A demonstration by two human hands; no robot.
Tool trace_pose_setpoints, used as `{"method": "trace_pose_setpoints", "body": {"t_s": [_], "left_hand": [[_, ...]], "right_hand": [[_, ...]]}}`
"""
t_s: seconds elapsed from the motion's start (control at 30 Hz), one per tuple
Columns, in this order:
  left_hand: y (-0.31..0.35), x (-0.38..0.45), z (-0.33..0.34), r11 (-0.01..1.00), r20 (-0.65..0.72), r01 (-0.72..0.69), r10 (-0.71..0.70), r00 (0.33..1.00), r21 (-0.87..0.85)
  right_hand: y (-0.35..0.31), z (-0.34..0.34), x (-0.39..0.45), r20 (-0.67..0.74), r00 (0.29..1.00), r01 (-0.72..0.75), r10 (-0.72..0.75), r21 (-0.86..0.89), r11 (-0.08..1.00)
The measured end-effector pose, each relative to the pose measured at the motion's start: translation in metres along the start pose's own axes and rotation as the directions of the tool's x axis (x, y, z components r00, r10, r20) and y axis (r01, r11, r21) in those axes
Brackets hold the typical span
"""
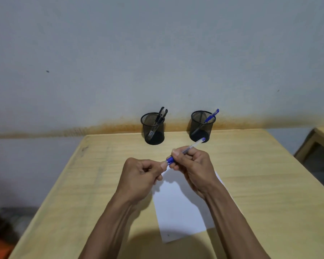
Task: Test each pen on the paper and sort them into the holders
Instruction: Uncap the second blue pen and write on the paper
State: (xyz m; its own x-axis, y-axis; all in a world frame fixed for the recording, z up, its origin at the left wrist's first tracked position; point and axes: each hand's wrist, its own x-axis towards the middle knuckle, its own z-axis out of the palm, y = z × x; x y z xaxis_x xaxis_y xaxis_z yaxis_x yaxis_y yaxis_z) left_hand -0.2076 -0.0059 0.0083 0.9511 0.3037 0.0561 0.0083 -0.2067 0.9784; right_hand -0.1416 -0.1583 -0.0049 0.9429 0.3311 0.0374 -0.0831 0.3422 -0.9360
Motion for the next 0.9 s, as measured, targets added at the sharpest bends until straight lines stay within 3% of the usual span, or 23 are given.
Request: {"method": "trace_pose_setpoints", "body": {"t_s": [0.13,0.2,0.33,0.4,0.47,0.57,0.8,0.9], "left_hand": [[-0.004,0.007,-0.002,0.990,-0.020,0.112,-0.114,0.993,-0.081],[-0.006,0.015,-0.002,0.995,-0.035,0.099,-0.100,0.994,-0.019],[-0.011,0.009,-0.030,0.957,-0.144,-0.073,0.117,0.983,0.280],[-0.013,0.006,-0.052,0.937,-0.211,-0.071,0.151,0.966,0.343],[-0.022,0.016,-0.060,0.928,-0.230,-0.017,0.110,0.967,0.373],[-0.037,0.030,-0.046,0.913,-0.220,0.022,0.075,0.973,0.407],[-0.060,0.052,-0.034,0.878,-0.229,-0.025,0.152,0.961,0.478],[-0.066,0.065,-0.027,0.872,-0.212,-0.002,0.122,0.970,0.489]], "right_hand": [[0.012,0.006,0.012,0.021,0.997,-0.071,0.071,0.036,0.997],[0.016,0.010,0.020,0.011,0.995,-0.101,0.100,0.028,0.995],[-0.009,-0.033,0.046,-0.326,0.937,-0.047,0.122,0.228,0.972],[-0.033,-0.056,0.049,-0.389,0.920,0.011,0.048,0.149,0.989],[-0.039,-0.055,0.044,-0.311,0.950,0.023,-0.013,0.029,0.999],[-0.022,-0.032,0.035,-0.240,0.971,-0.015,0.011,-0.016,1.000],[0.010,-0.028,0.021,-0.244,0.969,-0.056,0.030,-0.100,0.993],[0.012,-0.028,0.020,-0.246,0.968,-0.067,0.038,-0.110,0.992]]}}
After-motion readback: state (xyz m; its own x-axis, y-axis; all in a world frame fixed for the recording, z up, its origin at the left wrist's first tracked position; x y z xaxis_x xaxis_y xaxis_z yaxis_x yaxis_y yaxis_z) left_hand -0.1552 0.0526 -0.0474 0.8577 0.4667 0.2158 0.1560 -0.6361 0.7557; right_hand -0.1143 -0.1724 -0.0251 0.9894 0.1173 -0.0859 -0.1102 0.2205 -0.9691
